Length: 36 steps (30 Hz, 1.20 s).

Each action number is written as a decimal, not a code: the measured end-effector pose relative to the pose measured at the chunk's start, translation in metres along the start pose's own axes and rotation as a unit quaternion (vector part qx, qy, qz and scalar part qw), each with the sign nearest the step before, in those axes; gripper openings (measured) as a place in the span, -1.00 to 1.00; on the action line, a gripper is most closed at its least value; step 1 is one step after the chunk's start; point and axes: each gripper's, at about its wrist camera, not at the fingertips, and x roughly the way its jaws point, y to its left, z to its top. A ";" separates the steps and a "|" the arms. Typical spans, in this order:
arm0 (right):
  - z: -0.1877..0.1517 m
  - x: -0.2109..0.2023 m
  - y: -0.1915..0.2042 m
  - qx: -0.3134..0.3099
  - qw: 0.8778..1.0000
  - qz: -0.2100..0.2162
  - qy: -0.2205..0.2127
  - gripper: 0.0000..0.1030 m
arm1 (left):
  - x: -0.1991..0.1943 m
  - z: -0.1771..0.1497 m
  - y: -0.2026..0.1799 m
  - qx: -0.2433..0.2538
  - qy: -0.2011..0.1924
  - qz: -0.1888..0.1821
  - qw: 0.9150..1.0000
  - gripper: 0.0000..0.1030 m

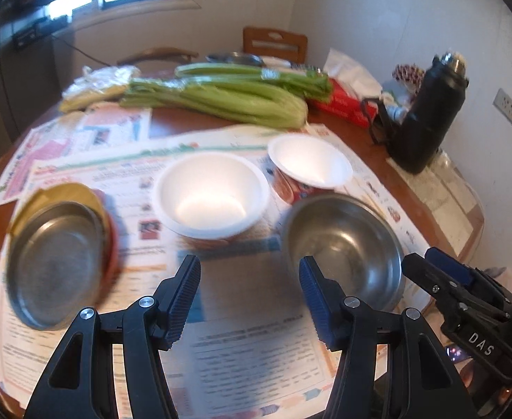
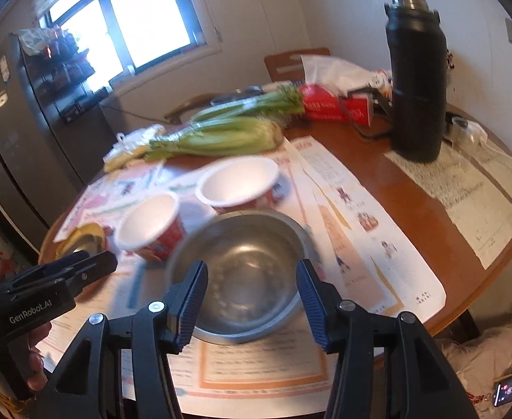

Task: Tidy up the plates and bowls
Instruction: 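Move the left tool to the deep steel bowl rim and close it, then lift the steel bowl with the left tool and carry it across the table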

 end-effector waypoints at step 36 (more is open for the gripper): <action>-0.016 0.066 -0.013 -0.072 0.996 0.025 0.047 -0.22 | 0.091 0.001 -0.054 0.023 0.091 -0.019 0.995 -0.02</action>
